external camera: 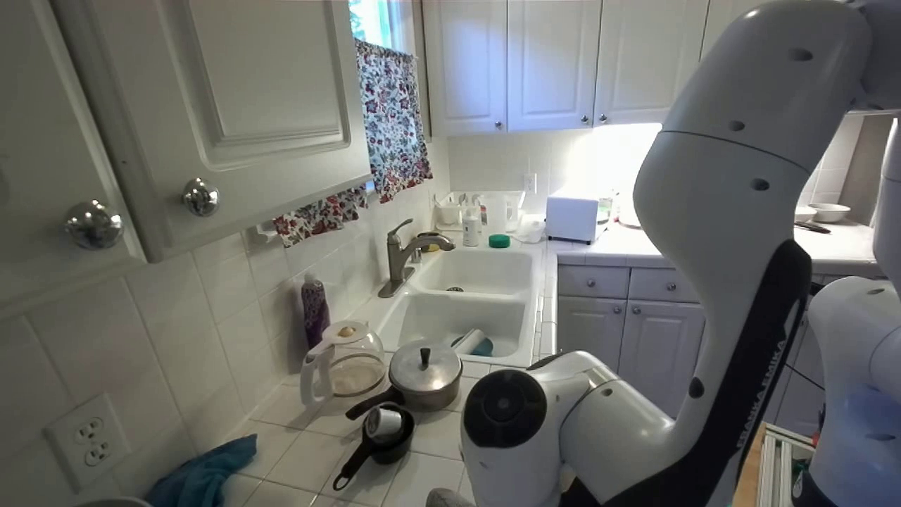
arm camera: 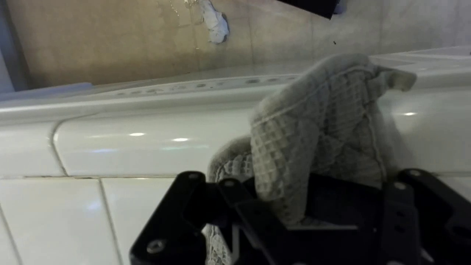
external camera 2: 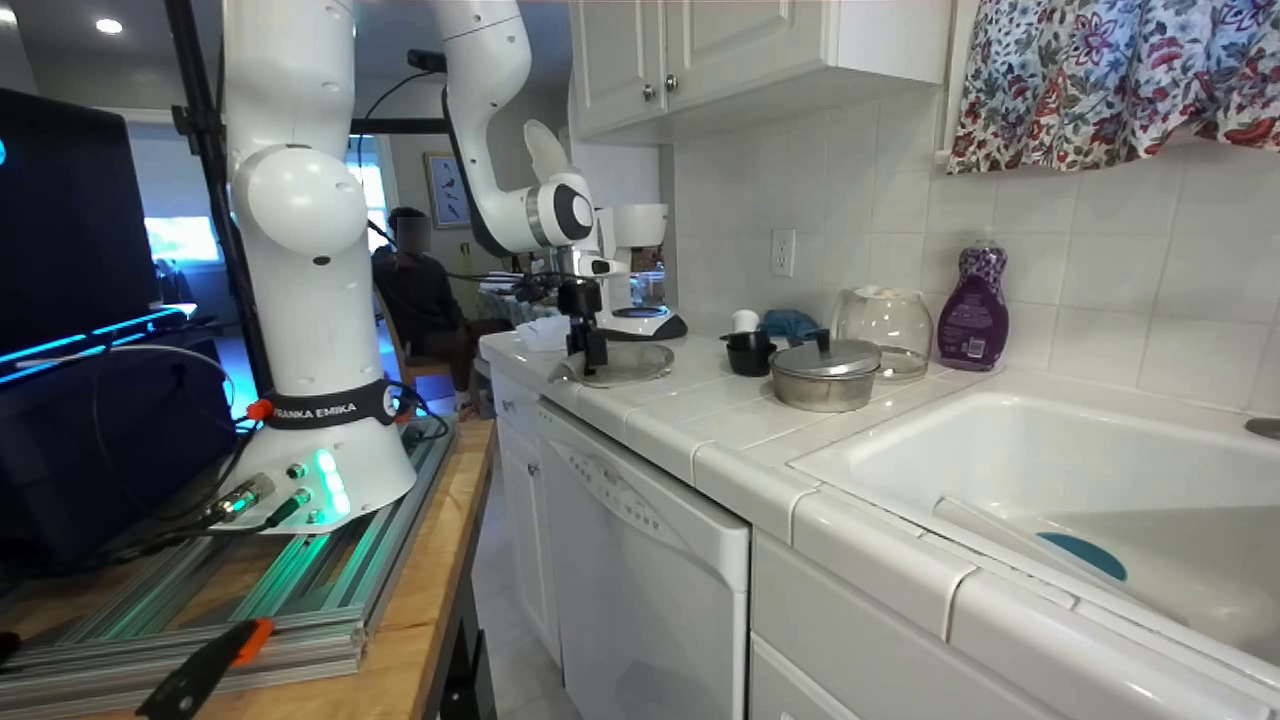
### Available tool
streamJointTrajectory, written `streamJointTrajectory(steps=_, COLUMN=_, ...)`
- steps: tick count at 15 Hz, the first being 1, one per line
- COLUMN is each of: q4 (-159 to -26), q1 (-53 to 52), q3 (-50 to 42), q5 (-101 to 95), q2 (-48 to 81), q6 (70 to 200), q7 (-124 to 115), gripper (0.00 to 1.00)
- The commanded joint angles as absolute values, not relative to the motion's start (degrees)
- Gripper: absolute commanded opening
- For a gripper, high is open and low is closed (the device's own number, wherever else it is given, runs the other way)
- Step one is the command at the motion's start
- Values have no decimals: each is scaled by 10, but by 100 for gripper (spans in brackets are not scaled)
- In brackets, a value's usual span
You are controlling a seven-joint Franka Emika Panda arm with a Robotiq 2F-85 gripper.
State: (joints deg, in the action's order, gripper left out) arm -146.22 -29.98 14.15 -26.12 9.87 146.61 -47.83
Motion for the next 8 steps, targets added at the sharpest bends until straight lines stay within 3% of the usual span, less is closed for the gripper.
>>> streamJointTrajectory(steps=1, q4=-1377, q1=-298, q3=167, q5=-257, q2=196, q6=1444, q7=-389, gripper=0)
streamJointTrajectory(steps=8, q4=-1412, q1=-287, q3=155, q5=-224, q2=133, q6=1413, q7=-350, gripper=0)
